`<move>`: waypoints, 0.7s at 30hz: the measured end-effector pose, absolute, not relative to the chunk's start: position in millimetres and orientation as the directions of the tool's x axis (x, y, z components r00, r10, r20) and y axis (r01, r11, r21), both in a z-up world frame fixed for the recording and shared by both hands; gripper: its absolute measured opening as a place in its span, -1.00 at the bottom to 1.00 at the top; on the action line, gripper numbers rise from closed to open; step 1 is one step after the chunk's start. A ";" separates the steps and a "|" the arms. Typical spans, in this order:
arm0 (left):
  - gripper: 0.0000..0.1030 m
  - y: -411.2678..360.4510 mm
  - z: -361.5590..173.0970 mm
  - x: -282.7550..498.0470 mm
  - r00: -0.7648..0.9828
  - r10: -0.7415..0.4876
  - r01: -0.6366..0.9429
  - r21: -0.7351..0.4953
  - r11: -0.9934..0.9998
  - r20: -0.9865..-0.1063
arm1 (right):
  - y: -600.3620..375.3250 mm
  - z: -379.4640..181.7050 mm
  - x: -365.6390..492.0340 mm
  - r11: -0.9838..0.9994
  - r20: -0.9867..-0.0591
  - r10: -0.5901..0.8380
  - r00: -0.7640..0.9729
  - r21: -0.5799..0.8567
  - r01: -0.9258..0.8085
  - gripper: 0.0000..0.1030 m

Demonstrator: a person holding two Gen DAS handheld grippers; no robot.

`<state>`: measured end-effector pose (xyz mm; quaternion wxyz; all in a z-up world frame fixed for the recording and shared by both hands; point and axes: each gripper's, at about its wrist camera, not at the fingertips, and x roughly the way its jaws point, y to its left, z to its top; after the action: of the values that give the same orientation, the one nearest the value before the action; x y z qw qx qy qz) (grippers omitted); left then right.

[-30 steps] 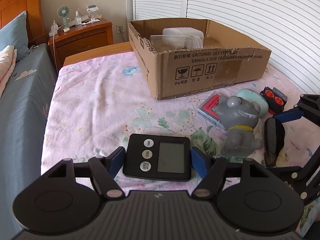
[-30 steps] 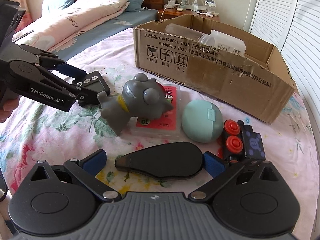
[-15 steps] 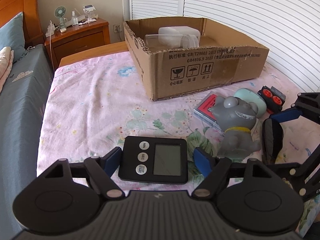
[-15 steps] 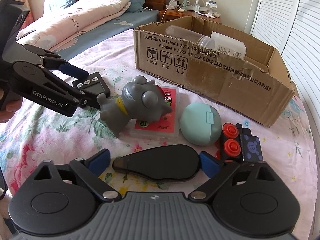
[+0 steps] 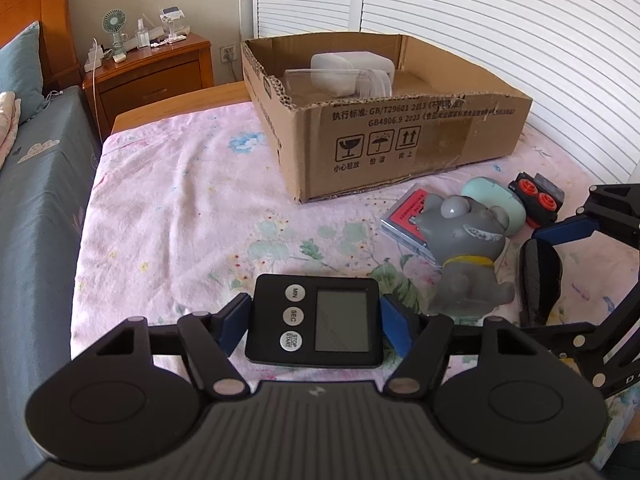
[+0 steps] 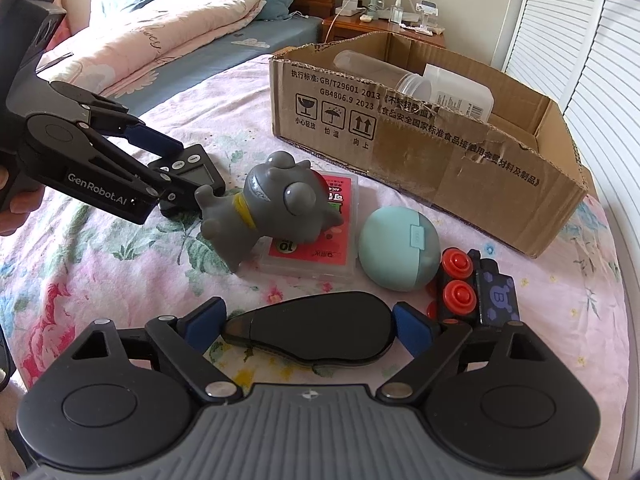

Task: Organize rigid objects
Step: 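Lift the timer and oval case and carry them toward the box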

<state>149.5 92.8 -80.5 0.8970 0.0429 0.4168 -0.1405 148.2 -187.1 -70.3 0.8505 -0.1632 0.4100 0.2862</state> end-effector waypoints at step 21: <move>0.34 96.5 -36.9 147.3 0.562 -0.268 0.407 -0.020 0.913 -0.782 | -206.2 -7.8 158.8 0.770 -0.740 0.345 0.578 -0.128 -0.625 0.80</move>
<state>147.3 96.5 -36.9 0.8801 0.0817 0.4267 -0.1916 158.8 -206.2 -7.8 0.8673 -0.1915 0.3646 0.2796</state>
